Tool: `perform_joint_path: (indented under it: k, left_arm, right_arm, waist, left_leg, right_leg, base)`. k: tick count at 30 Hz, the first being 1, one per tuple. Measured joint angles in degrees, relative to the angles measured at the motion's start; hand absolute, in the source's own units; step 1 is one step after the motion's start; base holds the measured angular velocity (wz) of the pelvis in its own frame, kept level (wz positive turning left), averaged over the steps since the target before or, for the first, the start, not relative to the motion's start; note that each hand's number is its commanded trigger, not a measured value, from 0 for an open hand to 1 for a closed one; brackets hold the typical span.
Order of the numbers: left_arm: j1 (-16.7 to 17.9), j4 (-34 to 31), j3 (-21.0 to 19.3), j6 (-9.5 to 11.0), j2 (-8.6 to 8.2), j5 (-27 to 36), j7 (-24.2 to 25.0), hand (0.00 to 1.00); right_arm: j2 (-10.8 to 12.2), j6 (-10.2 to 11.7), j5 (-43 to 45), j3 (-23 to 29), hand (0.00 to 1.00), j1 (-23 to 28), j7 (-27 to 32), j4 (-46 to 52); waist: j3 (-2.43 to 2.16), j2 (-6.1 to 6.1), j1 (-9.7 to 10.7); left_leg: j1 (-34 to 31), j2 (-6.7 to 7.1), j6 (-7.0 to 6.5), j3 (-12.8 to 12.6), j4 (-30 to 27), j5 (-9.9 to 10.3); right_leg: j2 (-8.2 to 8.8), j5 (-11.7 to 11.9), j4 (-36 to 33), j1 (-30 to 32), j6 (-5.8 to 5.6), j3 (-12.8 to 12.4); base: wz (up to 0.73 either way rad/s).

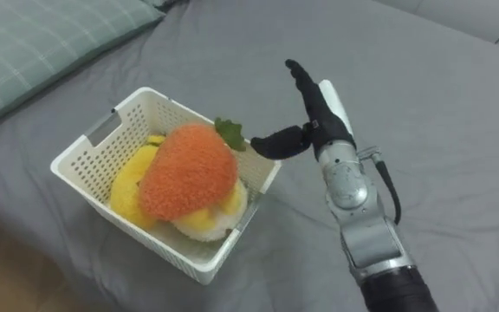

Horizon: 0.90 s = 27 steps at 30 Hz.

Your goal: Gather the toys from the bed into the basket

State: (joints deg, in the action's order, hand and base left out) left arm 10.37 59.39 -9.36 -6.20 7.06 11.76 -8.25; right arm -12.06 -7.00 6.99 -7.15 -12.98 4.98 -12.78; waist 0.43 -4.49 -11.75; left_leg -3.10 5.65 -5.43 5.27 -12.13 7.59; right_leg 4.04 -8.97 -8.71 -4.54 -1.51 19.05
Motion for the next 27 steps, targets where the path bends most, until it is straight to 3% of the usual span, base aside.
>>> perform_joint_path:
  k: [6,12,17,18,24,27]
  left_arm:
    - [2.0,0.28,-2.83,1.13,-0.74,0.01,-0.14,0.0]
    - [3.13,0.42,-5.06,3.23,-0.82,0.23,-0.21,0.0]
    - [3.45,0.74,-5.06,5.32,-0.9,1.18,-0.37,0.0]
    - [3.67,0.86,-5.06,5.63,-0.9,1.19,-0.37,0.0]
    - [3.97,0.88,-5.05,6.3,-1.07,1.43,-0.07,0.0]
    - [4.03,0.98,-5.05,6.76,-1.08,1.62,-0.07,0.0]
  right_arm:
    - [-0.58,0.15,-0.08,7.03,0.0,6.55,2.52,1.7]
    - [-0.96,3.18,-5.4,12.72,0.0,11.72,4.99,2.74]
    - [-1.07,6.67,-10.48,15.34,0.0,17.79,8.71,1.78]
    - [-1.01,7.68,-11.92,15.75,0.0,19.39,9.53,0.07]
    - [0.79,8.01,-23.09,18.78,0.0,24.11,12.15,-7.8]
    - [1.49,9.27,-28.17,19.75,0.0,24.61,13.04,-13.77]
  waist:
    - [-0.64,1.16,3.67]
    - [-0.71,0.83,7.41]
    - [-0.56,0.95,8.73]
    - [-0.36,1.26,8.92]
    - [-0.5,1.57,11.62]
    - [-0.57,1.72,12.74]
  left_leg:
    - [0.82,-0.33,-0.07,-1.88,1.44,0.02]
    - [1.96,-0.97,0.02,-3.92,2.47,0.01]
    - [3.06,-1.37,-0.01,-6.02,2.82,0.37]
    - [3.38,-1.48,-0.04,-6.45,2.83,0.59]
    - [3.53,-1.68,-0.05,-6.94,2.61,1.48]
    - [3.82,-2.01,0.09,-7.93,2.6,1.52]
  right_leg:
    - [-0.09,0.08,-0.21,0.65,-0.13,-2.65]
    - [-0.34,0.09,-0.16,0.39,-0.14,-3.6]
    - [-0.71,0.09,-0.15,0.39,-0.14,-6.11]
    - [-0.76,0.12,-0.13,0.12,-0.18,-6.31]
    - [-1.04,0.08,-0.32,0.19,-0.23,-7.76]
    - [-1.25,0.09,-0.18,0.08,-0.22,-8.17]
  base:
    - [-0.2]
    - [-0.16]
    - [-0.21]
    - [-0.17]
    - [-0.11]
    - [-0.1]
